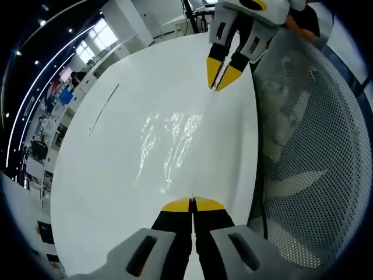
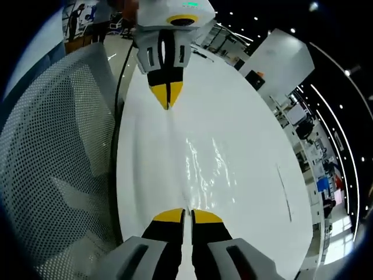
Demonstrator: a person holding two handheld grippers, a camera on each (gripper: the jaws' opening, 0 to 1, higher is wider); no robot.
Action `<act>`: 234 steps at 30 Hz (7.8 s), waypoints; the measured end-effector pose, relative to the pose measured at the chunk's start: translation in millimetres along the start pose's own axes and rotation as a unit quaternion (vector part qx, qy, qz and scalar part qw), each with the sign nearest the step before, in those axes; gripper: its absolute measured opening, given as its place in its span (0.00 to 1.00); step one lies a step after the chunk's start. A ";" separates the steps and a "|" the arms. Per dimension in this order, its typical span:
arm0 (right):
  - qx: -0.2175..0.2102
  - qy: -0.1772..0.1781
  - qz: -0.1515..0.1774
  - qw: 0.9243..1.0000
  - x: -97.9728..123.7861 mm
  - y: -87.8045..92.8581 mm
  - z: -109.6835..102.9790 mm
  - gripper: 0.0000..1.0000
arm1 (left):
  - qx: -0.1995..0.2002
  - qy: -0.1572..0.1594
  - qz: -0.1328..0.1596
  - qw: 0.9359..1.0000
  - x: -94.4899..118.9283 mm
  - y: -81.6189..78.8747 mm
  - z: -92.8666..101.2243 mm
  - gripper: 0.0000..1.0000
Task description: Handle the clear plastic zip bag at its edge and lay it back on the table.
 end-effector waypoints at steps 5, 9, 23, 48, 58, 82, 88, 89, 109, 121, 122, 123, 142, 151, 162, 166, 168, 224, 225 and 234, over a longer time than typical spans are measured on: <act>0.000 0.000 0.008 1.000 0.1 -2.6 0.9 0.09 | 0.000 0.000 -0.001 1.000 -0.4 1.3 -0.2 0.00; 0.012 0.002 0.018 1.000 0.0 -9.4 0.6 0.13 | 0.002 -0.007 0.004 1.000 -0.4 -1.8 -0.9 0.00; 0.012 0.008 0.020 1.000 -3.9 -17.4 -2.1 0.12 | 0.004 -0.001 0.022 1.000 3.8 -6.3 5.2 0.00; 0.031 -0.010 0.010 0.999 -3.2 -12.4 -13.8 0.00 | 0.013 0.004 0.004 1.000 -0.1 3.5 10.9 0.00; -0.040 -0.010 0.076 0.996 12.9 -30.9 1.2 0.11 | -0.003 0.004 -0.002 1.000 -0.6 5.4 15.5 0.00; 0.015 -0.051 0.044 0.998 -22.8 -46.6 -15.6 0.09 | -0.018 0.003 0.012 1.000 4.4 -4.6 15.5 0.00; -0.001 -0.059 0.038 0.998 -24.2 -45.8 -19.0 0.00 | -0.018 0.001 0.017 1.000 6.3 -8.7 12.9 0.00; -0.003 -0.059 0.037 0.998 -24.5 -45.7 -19.1 0.00 | -0.018 0.000 0.017 1.000 6.4 -8.9 12.8 0.00; -0.033 -0.050 0.025 0.998 -32.0 -47.5 -8.9 0.00 | -0.085 -0.047 0.082 0.992 27.8 -50.8 29.5 0.11; -0.032 -0.048 0.028 0.998 -27.2 -48.8 -5.8 0.00 | -0.129 -0.032 0.056 0.990 -13.7 -59.7 29.3 0.05; -0.032 -0.048 0.027 0.998 -26.4 -48.4 -5.5 0.00 | -0.127 -0.028 0.056 0.990 -15.0 -60.1 30.1 0.06; -0.033 -0.047 0.027 0.998 -25.7 -47.9 -4.8 0.00 | -0.129 -0.028 0.057 0.990 -16.3 -60.6 30.9 0.06; -0.088 -0.016 0.034 0.995 -30.0 -48.4 15.7 0.00 | -0.134 -0.011 0.040 0.990 -24.9 -53.6 45.7 0.00; -0.108 0.025 0.040 0.993 -26.5 -51.8 35.3 0.00 | -0.124 0.002 0.041 0.991 -30.2 -52.2 55.1 0.00; -0.114 0.035 0.040 0.992 -27.3 -51.1 41.8 0.00 | -0.122 0.007 0.038 0.992 -36.7 -51.1 60.9 0.00; -0.114 0.035 0.039 0.992 -29.8 -50.4 41.1 0.00 | -0.121 0.007 0.038 0.992 -38.5 -50.1 61.2 0.00; -0.114 0.034 0.039 0.992 -29.5 -50.6 40.5 0.00 | -0.121 0.006 0.037 0.992 -38.7 -49.2 60.4 0.00; -0.162 -0.018 0.021 0.986 -18.4 -10.3 -1.0 0.07 | -0.104 -0.015 -0.014 0.994 -70.3 -35.1 14.9 0.00; -0.164 -0.018 0.021 0.986 -18.0 -10.1 -1.3 0.07 | -0.103 -0.015 -0.013 0.994 -69.7 -35.6 15.0 0.00; -0.179 -0.019 0.023 0.983 -24.5 -10.7 0.2 0.08 | -0.057 -0.007 0.017 0.998 -65.1 -37.7 9.8 0.01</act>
Point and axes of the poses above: the point that each gripper's makers call its tool centre point, and the gripper's own axes: x roughly backward along the fingers, z roughly to its right, y roughly out of its underside, the point moved 6 cm from there along x, roughly backward along the fingers, and after that the axes turned 6 degrees about y, right-handed, at the moved point
